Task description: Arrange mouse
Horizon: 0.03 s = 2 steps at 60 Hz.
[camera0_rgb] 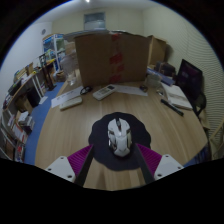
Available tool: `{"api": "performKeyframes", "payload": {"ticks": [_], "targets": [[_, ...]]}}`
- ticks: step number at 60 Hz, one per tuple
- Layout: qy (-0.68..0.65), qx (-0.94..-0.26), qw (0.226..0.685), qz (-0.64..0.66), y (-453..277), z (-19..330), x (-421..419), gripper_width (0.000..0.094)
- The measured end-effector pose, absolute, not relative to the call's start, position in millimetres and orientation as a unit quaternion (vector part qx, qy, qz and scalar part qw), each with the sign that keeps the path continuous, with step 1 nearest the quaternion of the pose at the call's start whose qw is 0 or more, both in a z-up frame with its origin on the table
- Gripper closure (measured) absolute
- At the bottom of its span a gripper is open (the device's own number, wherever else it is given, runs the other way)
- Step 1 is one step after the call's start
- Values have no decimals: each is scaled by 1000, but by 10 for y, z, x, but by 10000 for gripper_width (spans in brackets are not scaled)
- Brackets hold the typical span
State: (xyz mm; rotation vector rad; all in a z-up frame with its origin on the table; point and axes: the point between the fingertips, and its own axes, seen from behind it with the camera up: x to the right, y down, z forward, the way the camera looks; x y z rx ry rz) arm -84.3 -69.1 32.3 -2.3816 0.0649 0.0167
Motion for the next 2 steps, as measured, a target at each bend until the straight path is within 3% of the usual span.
{"api": "performKeyframes", "payload": {"ticks": [2], "targets": [[33,-928,370,3,-820,419,-881,98]]}}
